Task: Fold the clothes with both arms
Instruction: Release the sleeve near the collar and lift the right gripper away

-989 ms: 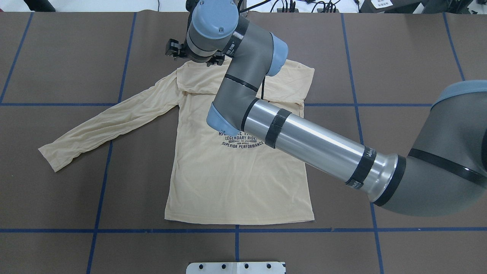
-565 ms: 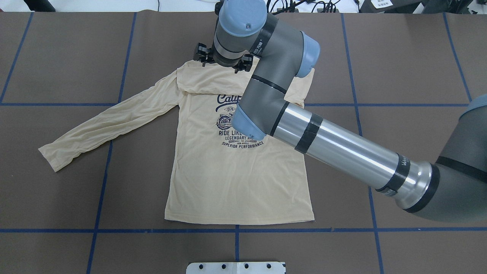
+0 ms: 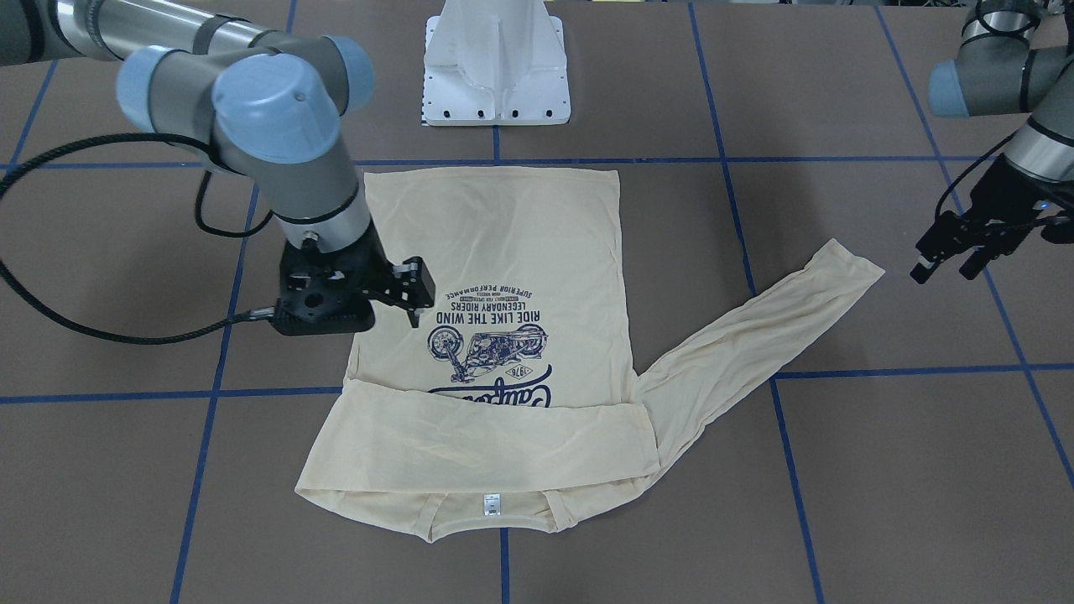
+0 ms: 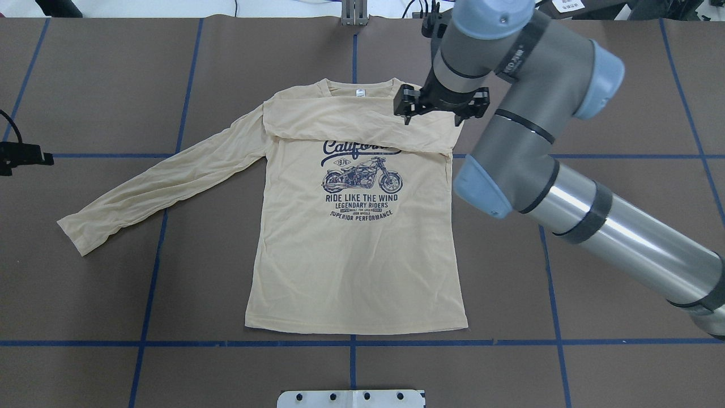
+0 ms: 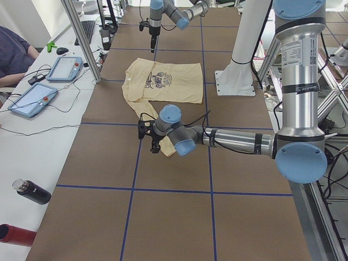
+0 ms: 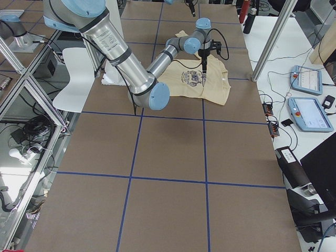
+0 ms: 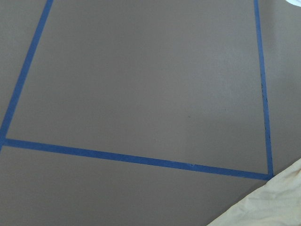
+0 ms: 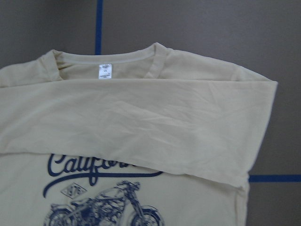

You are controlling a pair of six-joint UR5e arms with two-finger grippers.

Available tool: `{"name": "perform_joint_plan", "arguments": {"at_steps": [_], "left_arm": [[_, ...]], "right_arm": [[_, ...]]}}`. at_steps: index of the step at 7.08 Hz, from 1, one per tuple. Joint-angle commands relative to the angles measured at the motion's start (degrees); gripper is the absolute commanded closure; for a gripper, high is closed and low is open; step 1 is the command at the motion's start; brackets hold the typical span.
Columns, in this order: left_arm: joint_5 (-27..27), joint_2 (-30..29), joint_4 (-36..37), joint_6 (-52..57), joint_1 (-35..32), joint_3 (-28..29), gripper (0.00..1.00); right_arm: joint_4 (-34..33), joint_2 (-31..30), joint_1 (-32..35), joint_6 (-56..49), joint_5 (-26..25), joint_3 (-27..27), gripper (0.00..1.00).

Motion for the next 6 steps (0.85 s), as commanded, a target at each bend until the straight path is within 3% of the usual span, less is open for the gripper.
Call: {"name": "perform_joint_plan", "arguments": {"at_steps": [1, 3, 6], "left_arm": [[7.6, 2.9, -0.4, -2.8, 9.4, -0.3, 0.01], [8.7, 3.4, 0.2, -2.6, 13.3, 0.0, 0.02], [8.7, 3.4, 1.9, -2.3, 14.1, 0.5, 0.21]], "right_arm": [[-2.5, -8.6, 5.0, -8.6, 4.7, 6.7, 0.00], [-2.6, -9.2, 7.1, -9.0, 8.6, 6.8, 0.00], [-2.6, -8.9, 7.0, -8.9, 8.5, 6.8, 0.00]]}}
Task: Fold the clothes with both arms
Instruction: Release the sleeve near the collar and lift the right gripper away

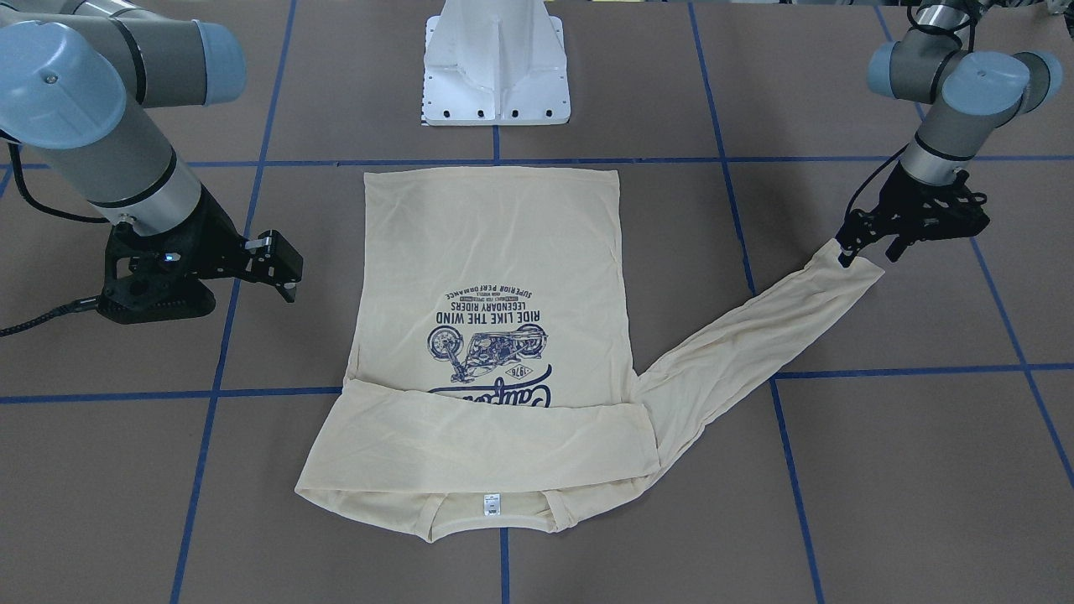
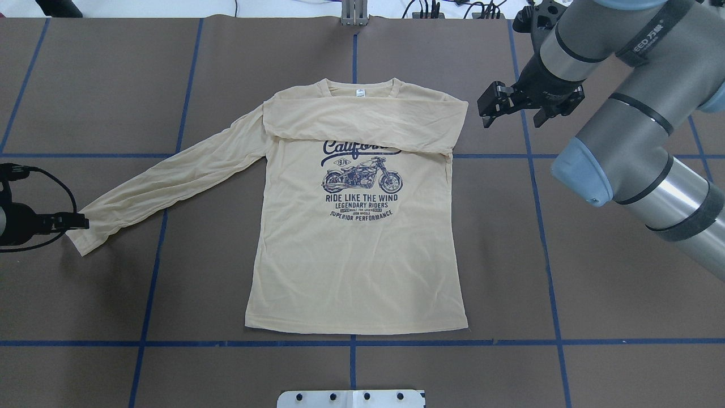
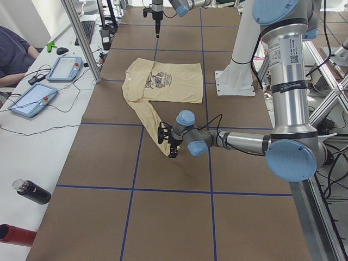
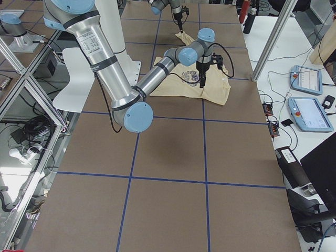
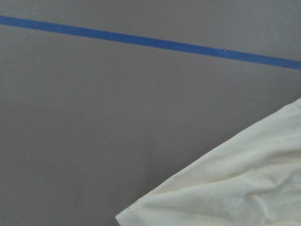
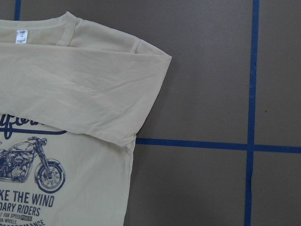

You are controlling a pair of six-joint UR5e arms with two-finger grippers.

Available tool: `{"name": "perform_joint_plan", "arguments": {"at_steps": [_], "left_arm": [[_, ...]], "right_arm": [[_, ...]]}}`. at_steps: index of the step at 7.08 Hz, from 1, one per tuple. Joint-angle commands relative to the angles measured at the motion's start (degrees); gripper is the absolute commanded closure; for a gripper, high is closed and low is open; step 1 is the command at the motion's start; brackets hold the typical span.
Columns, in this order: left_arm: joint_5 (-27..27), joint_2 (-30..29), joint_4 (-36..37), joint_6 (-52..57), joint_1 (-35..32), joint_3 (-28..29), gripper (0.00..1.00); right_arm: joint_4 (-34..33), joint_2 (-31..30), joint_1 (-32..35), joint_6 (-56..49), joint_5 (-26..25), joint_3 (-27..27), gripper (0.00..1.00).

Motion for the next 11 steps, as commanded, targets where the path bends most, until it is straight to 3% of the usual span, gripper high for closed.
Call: {"name": "perform_joint_plan", "arguments": {"at_steps": [1, 3, 4, 6, 8, 9, 11], "left_arm": [[0.0, 0.0, 0.3, 0.1, 0.2, 0.7, 0.21], [0.0, 0.0, 0.3, 0.1, 0.3, 1.4, 0.22], [0.0, -0.1, 0.3, 0.1, 0.2, 1.7, 0.28], [0.0, -0.2, 0.3, 0.1, 0.3, 1.7, 0.54], [0.0, -0.9, 2.0, 0.1, 0.4, 1.4, 0.92], [0.0, -0.9, 2.2, 0.1, 0.4, 0.9, 1.00], [-0.4, -0.9, 2.2, 0.0, 0.3, 0.1, 1.00]], "right_arm": [[0.0, 0.2, 0.0, 0.1, 0.0, 0.0, 0.00], [0.0, 0.3, 0.0, 0.1, 0.0, 0.2, 0.00], [0.0, 0.2, 0.0, 0.1, 0.0, 0.4, 0.00], [0.0, -0.1, 0.1, 0.1, 0.0, 0.5, 0.00], [-0.1, -0.4, 0.2, 0.1, 0.0, 1.1, 0.00], [-0.1, -0.4, 0.2, 0.1, 0.0, 1.1, 0.00], [0.1, -1.4, 0.2, 0.1, 0.1, 1.3, 0.00]]}}
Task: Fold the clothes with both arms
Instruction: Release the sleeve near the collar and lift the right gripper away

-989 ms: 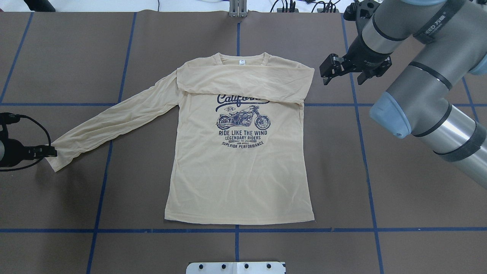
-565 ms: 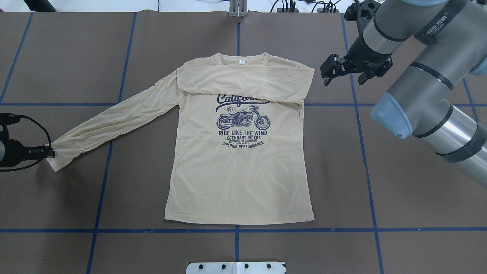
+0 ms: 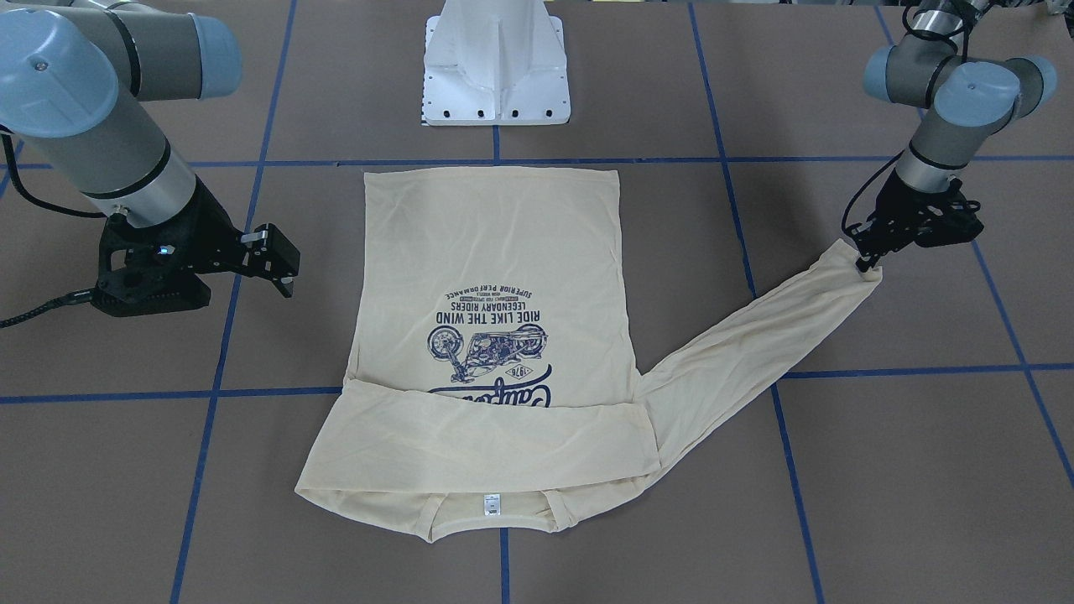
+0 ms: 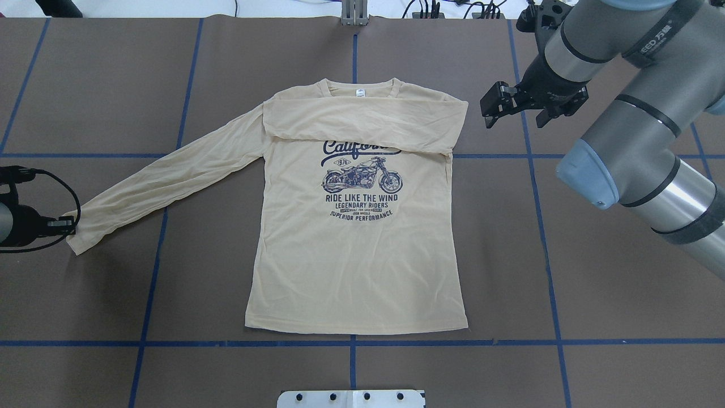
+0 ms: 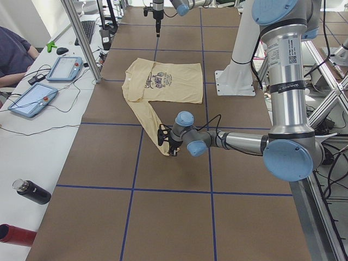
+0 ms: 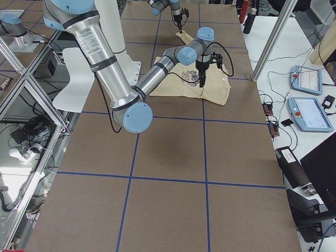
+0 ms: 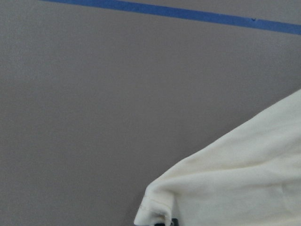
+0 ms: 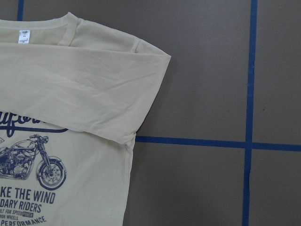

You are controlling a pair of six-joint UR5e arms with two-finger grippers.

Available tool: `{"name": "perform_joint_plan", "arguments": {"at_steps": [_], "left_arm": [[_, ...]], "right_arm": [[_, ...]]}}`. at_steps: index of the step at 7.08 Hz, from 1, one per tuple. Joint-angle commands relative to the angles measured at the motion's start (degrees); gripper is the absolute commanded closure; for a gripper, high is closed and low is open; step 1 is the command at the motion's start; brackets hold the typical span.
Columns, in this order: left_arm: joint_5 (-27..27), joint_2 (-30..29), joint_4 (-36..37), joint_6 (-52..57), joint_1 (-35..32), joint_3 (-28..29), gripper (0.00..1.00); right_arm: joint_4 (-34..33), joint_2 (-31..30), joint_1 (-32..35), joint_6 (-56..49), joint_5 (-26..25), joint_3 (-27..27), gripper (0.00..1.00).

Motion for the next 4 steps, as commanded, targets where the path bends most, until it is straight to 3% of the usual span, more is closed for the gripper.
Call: {"name": "perform_joint_plan", "arguments": {"at_steps": [1, 3, 4], "left_arm": [[-1.4, 0.1, 0.2, -0.6, -0.4, -3.6, 1.00], [-9.4, 0.1, 0.3, -1.0, -3.4, -10.3, 1.00], [-13.9, -3.0, 3.4, -1.3, -6.0, -11.5, 1.00]], "right_arm": [[0.1, -1.7, 0.1, -0.1, 0.0, 1.1, 0.00], [-0.2, -6.3, 0.9, -1.2, 0.0, 4.0, 0.00], [-0.2, -8.9, 1.5, -3.1, 0.0, 4.9, 0.00]]}}
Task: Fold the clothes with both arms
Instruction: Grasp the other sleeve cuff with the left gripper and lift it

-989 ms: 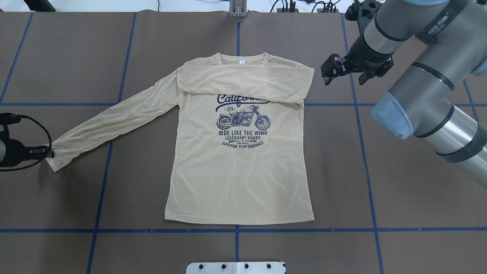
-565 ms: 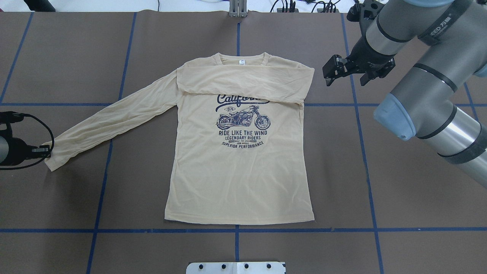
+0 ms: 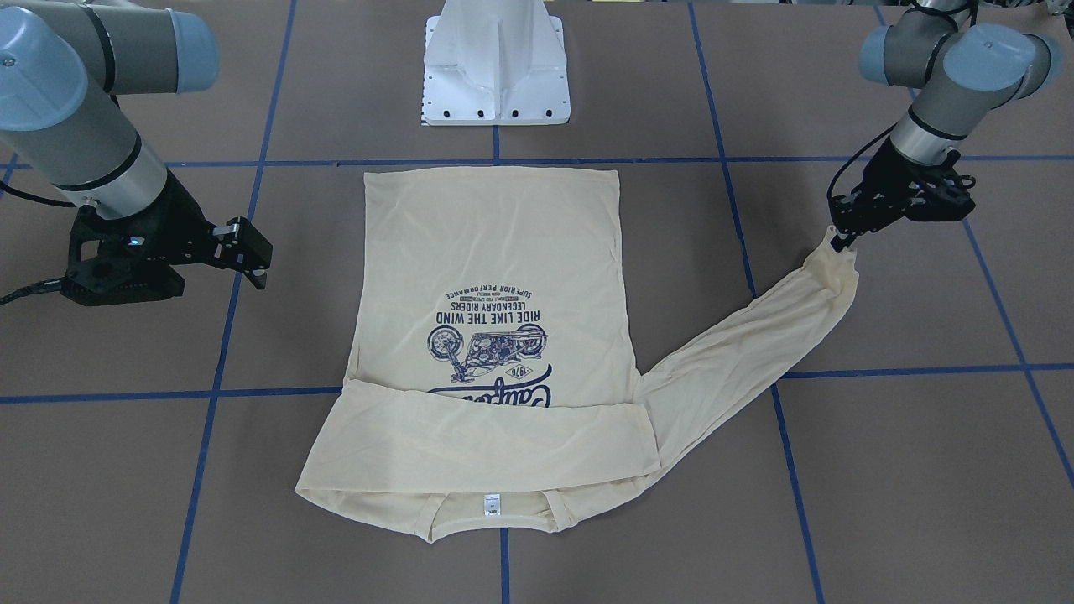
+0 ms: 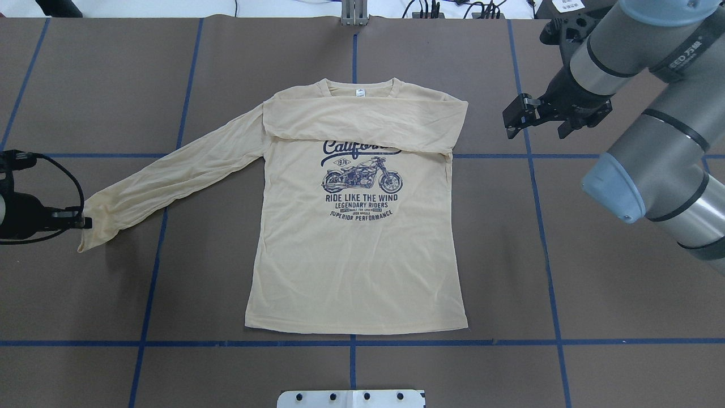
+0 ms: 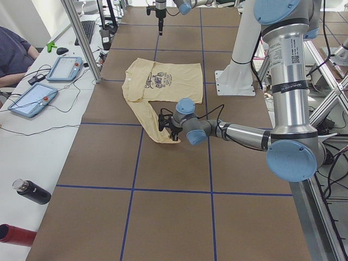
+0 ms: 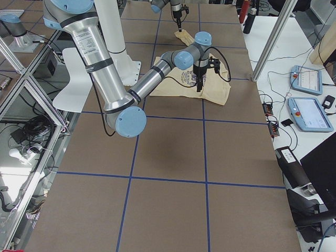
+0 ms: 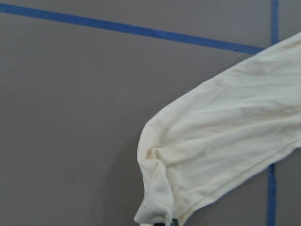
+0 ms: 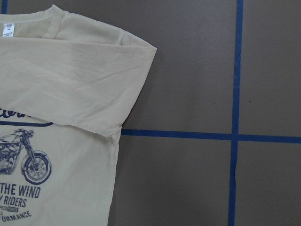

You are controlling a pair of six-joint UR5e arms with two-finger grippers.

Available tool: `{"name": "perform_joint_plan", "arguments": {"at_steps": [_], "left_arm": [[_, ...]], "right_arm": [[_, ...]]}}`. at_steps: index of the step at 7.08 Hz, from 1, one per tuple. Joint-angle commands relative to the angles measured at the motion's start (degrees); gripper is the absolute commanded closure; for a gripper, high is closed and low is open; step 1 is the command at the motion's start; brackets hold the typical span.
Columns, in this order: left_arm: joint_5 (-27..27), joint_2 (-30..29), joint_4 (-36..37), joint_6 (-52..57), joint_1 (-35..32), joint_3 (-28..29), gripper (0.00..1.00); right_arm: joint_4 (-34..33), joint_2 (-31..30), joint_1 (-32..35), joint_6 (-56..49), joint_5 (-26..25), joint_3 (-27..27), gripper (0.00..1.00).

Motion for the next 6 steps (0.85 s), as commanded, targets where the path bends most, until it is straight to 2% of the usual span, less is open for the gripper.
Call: {"name": "perform_joint_plan", "arguments": {"at_steps": [1, 2, 4, 6], "left_arm": [[-9.6, -9.0, 8.3, -0.5, -6.5, -2.8, 1.00], [-13.8, -16.5, 16.7, -0.7, -8.6, -3.5, 1.00], [-15.7, -34.6, 36.9, -5.1, -9.4, -4.7, 1.00], [-18.2, -41.7, 38.4, -12.3, -8.1, -3.2, 1.00]], "right_arm": [[0.0, -5.5, 1.1, -4.6, -0.1, 1.8, 0.00], [0.2, -7.8, 1.1, -6.2, -0.4, 2.1, 0.00], [0.7, -10.8, 2.1, -10.6, -0.5, 2.3, 0.00], [0.7, -11.0, 3.0, -10.7, -0.1, 2.3, 0.00]]}}
